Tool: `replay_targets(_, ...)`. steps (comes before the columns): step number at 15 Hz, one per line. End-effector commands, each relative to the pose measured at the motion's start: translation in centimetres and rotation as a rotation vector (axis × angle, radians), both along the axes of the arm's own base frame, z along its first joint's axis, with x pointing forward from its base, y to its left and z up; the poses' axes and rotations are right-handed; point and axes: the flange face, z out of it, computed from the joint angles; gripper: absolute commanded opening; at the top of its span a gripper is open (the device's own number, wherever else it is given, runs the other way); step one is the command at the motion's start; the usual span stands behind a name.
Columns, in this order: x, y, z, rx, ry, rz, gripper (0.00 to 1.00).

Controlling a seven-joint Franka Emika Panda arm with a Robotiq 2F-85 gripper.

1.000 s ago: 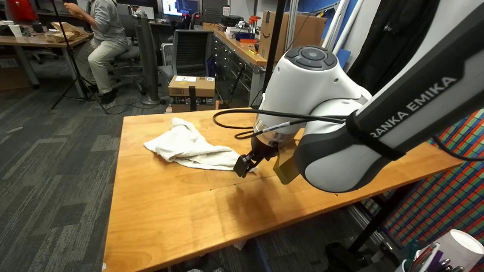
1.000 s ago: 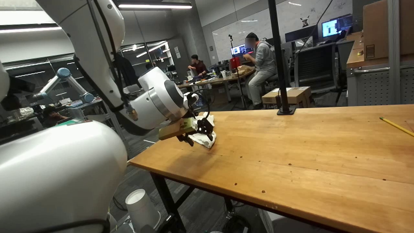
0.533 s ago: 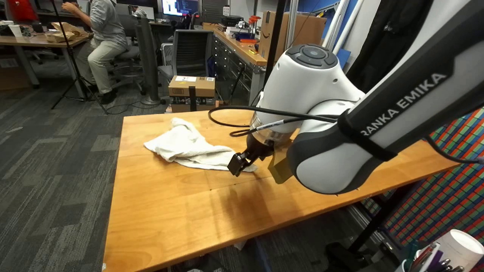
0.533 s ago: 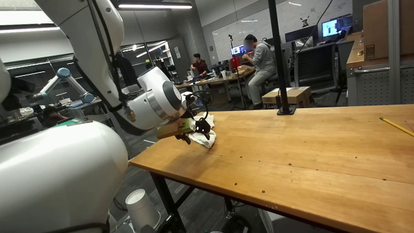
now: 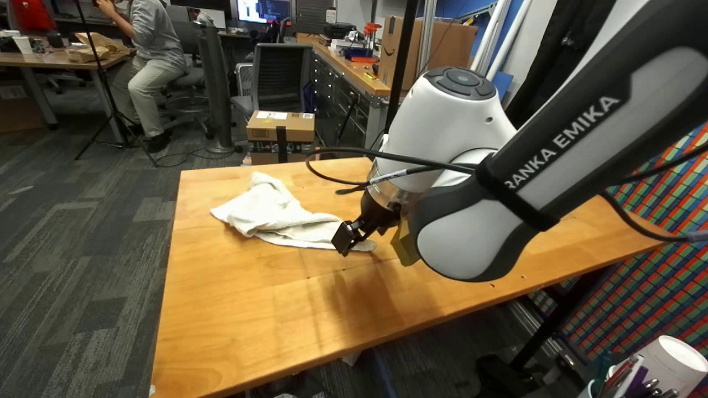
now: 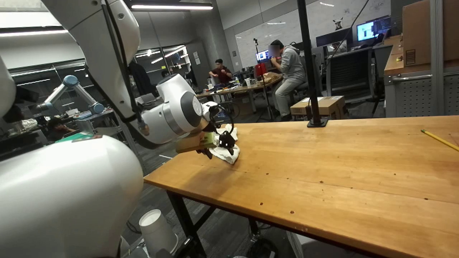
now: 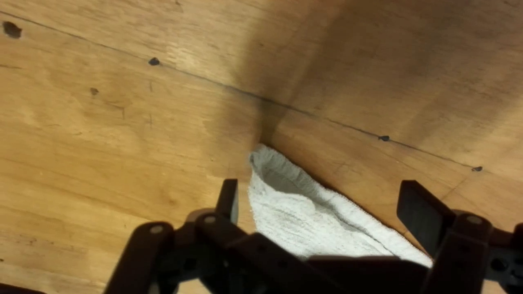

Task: Fold the cloth on the table

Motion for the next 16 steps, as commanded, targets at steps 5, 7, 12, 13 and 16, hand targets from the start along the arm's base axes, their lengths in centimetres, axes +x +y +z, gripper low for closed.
replay_targets(5, 0.8, -0.8, -0.8, 0.023, -0.006, 0.008, 1.00)
replay_targets(7, 0.8, -0.5, -1.3, 0.021, -0.002, 0.017, 1.00)
replay_targets(12, 1.6, 0.2, -2.6, 0.021, -0.001, 0.046, 0.97)
replay_targets(13, 1.9, 0.3, -2.9, 0.019, 0.000, 0.052, 0.80)
replay_targets(16, 2.9, 0.2, -3.4, 0.015, -0.004, 0.062, 0.62)
